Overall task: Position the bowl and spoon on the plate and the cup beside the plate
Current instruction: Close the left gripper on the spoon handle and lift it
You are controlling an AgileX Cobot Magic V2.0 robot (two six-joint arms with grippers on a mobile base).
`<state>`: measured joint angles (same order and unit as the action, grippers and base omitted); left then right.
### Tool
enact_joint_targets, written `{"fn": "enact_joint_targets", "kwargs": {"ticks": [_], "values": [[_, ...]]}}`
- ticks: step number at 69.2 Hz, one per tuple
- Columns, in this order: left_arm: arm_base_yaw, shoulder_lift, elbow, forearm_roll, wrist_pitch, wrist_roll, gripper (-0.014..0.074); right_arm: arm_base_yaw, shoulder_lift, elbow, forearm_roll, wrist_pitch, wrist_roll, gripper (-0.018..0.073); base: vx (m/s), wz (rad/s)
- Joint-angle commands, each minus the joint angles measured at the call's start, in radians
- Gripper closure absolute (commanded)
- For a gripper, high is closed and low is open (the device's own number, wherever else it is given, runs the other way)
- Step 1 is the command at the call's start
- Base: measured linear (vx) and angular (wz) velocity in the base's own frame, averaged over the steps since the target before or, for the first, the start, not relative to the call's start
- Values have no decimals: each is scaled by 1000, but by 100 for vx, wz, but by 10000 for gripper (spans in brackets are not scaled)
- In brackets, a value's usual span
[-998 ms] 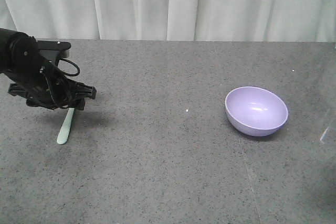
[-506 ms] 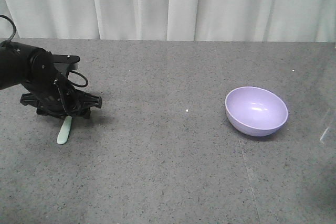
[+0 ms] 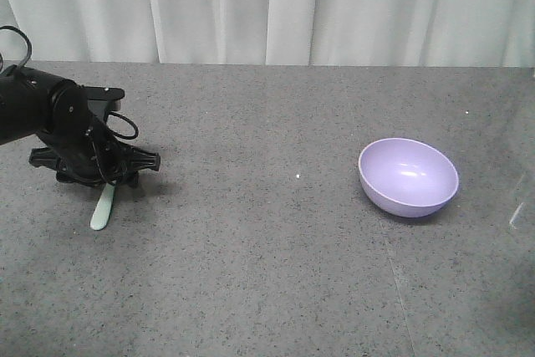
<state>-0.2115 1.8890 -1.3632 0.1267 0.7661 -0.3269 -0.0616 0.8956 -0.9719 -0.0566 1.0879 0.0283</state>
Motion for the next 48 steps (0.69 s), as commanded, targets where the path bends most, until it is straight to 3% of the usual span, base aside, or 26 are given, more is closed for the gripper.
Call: {"fn": "enact_joint_targets", "kwargs": {"ticks": [1, 19, 40, 48], "values": [[-1, -28, -25, 7, -12, -11, 179, -5, -3, -34, -4, -42, 2, 27, 0, 0], [-1, -28, -25, 8, 3, -11, 281, -5, -3, -34, -4, -42, 2, 27, 0, 0], [-1, -29, -25, 17, 13, -11, 601, -5, -3, -34, -4, -41, 2, 27, 0, 0], [-1, -40, -25, 33, 16, -11, 604, -5, -3, -34, -4, -41, 2, 27, 0, 0]]}}
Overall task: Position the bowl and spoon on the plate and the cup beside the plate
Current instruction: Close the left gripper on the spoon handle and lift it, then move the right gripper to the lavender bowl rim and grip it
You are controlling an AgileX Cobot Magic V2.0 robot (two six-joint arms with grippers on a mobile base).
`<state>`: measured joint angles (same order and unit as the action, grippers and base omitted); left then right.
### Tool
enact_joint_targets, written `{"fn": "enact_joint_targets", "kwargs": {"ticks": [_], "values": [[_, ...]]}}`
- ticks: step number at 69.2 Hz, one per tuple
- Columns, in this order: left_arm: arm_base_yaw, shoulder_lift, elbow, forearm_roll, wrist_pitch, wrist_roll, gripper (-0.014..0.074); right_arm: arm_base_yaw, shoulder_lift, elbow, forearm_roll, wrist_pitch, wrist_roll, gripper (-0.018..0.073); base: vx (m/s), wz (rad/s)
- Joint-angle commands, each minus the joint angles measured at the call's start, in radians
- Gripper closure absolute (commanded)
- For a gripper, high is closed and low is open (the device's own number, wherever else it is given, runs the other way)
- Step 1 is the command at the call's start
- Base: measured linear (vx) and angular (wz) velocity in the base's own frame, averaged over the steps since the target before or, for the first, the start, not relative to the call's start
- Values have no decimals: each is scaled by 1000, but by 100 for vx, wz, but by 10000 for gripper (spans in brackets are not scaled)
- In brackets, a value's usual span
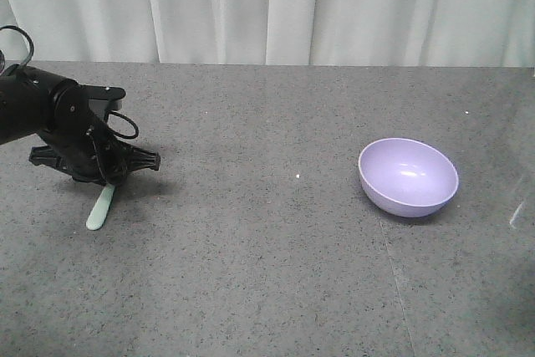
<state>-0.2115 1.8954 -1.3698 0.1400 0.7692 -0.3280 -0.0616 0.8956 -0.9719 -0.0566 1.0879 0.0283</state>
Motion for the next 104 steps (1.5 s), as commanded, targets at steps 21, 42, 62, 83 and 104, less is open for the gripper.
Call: {"fn": "enact_joint_targets", "kwargs": {"ticks": [21, 42, 62, 83, 104], "values": [[-3, -191, -19, 21, 74, -4, 604, -5, -3, -34, -4, -42, 2, 27, 0, 0], [-3, -446, -19, 12, 175, 46, 604, -5, -3, -34, -4, -43, 2, 27, 0, 0], [-3, -655, -19, 12, 257, 72, 603, -5, -3, -34, -4, -47, 2, 27, 0, 0], [-3, -760, -19, 12, 289, 72, 603, -5, -1, -34, 57, -112, 0, 29, 0, 0], [-3, -773, -19, 13, 289, 72, 603, -5, 137, -34, 83, -279, -63, 55, 0, 0]]}}
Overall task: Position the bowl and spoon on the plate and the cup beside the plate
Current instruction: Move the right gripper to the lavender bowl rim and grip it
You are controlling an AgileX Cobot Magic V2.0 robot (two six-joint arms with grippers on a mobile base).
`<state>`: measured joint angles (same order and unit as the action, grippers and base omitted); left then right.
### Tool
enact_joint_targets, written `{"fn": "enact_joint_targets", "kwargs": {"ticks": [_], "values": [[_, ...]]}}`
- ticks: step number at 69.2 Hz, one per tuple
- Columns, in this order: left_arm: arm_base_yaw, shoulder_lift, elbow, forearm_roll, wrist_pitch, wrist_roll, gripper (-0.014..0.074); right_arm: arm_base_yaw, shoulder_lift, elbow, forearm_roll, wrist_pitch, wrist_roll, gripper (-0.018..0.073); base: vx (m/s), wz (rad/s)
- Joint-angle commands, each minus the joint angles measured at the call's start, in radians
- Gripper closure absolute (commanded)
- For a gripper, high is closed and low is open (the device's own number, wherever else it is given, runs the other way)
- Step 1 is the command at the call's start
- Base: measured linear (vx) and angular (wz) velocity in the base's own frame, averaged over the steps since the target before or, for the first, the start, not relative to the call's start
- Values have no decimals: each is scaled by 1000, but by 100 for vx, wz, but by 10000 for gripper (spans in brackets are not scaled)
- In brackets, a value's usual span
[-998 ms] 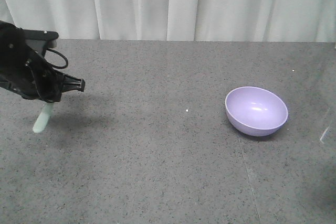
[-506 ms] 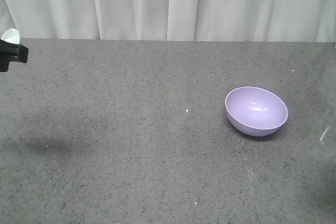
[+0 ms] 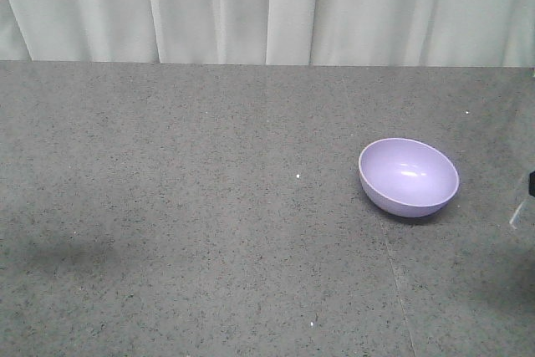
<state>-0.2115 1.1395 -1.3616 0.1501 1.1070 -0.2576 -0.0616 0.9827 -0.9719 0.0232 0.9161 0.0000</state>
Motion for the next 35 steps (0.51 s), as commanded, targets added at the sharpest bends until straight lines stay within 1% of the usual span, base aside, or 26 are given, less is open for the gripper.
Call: {"fn": "enact_joint_targets", "kwargs": {"ticks": [1, 10, 27, 35], "values": [[-3, -18, -27, 3, -49, 1, 603, -5, 61, -34, 5, -115, -39, 55, 0, 0], [-3, -18, -27, 3, -49, 1, 603, -5, 163, -34, 35, -187, -72, 55, 0, 0], [-3, -18, -27, 3, -49, 1, 603, -5, 331, -34, 175, -352, -159, 55, 0, 0], [-3, -18, -27, 3, -49, 1, 603, -5, 404, -34, 184, -400, -166, 55, 0, 0]]}}
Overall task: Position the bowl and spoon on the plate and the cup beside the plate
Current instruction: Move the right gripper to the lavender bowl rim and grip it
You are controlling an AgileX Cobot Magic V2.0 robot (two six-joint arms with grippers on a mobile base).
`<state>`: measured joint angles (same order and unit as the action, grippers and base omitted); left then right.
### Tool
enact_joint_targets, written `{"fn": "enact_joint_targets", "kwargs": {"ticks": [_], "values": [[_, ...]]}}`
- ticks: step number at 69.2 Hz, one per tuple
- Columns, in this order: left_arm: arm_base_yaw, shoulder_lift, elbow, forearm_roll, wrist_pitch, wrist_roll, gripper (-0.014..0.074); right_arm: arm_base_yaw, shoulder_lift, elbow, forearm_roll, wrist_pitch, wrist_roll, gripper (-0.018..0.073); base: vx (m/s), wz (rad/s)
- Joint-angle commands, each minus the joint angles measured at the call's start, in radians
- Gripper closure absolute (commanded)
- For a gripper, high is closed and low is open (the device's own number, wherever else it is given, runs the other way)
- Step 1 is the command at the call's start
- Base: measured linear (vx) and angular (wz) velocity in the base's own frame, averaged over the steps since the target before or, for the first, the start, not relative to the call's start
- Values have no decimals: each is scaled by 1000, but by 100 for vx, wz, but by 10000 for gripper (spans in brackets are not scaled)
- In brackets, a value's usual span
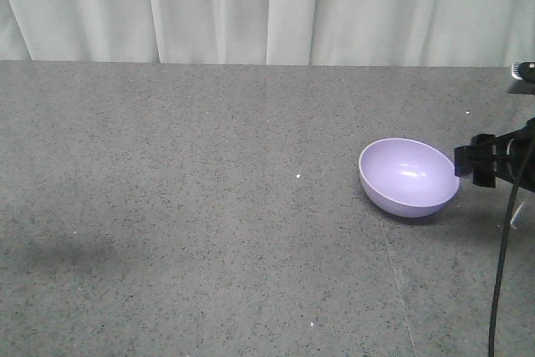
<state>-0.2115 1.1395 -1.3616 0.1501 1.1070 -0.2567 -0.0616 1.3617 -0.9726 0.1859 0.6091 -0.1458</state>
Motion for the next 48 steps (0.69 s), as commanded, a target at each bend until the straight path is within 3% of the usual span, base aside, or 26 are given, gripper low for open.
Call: {"fn": "enact_joint_targets", "kwargs": {"ticks": [1, 30, 38, 48], "values": [[-3, -18, -27, 3, -49, 1, 603, -5, 34, -33, 21, -99, -20, 55, 0, 0], [-3, -18, -27, 3, -49, 1, 603, -4, 209, -33, 55, -190, -19, 85, 0, 0], [-3, -18, -27, 3, -49, 1, 603, -4, 225, -33, 71, -196, -19, 174, 0, 0], [-3, -18, -27, 3, -49, 1, 603, -4, 227, -33, 71, -197, -19, 360, 0, 0]]}}
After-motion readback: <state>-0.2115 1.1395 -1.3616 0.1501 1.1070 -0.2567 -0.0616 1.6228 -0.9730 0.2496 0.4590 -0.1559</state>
